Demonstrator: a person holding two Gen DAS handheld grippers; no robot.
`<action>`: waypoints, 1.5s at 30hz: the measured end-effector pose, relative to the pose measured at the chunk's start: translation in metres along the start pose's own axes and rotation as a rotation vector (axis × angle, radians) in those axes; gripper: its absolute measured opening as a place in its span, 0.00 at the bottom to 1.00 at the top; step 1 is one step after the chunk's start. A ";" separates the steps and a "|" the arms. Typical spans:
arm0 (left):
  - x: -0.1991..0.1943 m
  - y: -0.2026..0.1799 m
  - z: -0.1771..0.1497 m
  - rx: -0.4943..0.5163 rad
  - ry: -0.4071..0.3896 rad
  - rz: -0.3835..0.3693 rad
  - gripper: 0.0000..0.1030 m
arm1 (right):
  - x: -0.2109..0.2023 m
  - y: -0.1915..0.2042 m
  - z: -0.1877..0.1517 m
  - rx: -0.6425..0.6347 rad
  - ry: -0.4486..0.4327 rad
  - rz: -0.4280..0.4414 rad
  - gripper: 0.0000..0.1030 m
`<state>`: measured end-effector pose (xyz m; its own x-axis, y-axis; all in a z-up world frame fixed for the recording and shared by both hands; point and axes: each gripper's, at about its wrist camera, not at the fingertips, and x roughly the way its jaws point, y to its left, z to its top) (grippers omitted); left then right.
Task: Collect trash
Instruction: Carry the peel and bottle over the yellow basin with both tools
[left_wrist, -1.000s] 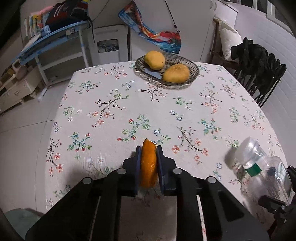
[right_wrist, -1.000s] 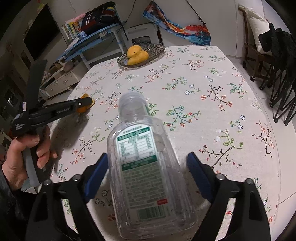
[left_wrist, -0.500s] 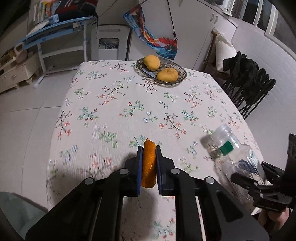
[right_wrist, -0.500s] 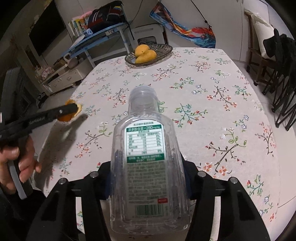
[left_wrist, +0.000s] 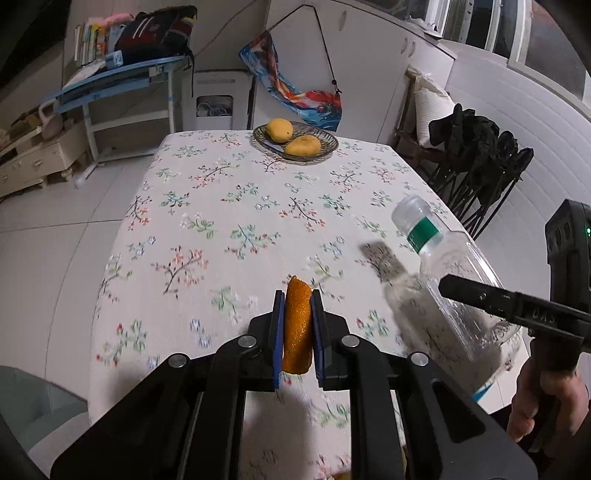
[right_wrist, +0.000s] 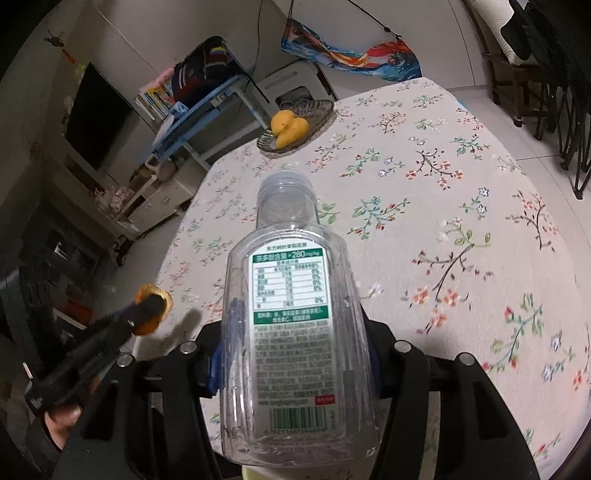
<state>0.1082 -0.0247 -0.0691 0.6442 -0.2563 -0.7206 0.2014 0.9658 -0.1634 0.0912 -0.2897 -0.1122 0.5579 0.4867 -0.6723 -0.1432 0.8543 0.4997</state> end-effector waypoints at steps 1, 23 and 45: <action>-0.003 -0.001 -0.002 0.000 -0.003 -0.001 0.13 | -0.001 0.001 -0.002 0.000 -0.003 0.006 0.54; -0.068 -0.014 -0.071 0.010 -0.030 -0.011 0.13 | -0.039 0.033 -0.088 0.009 -0.018 0.110 0.54; -0.104 -0.020 -0.108 0.000 -0.046 -0.036 0.13 | 0.001 0.065 -0.155 -0.149 0.238 -0.041 0.54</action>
<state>-0.0420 -0.0126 -0.0635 0.6698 -0.2923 -0.6825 0.2248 0.9559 -0.1889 -0.0439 -0.2052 -0.1650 0.3607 0.4653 -0.8083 -0.2529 0.8830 0.3954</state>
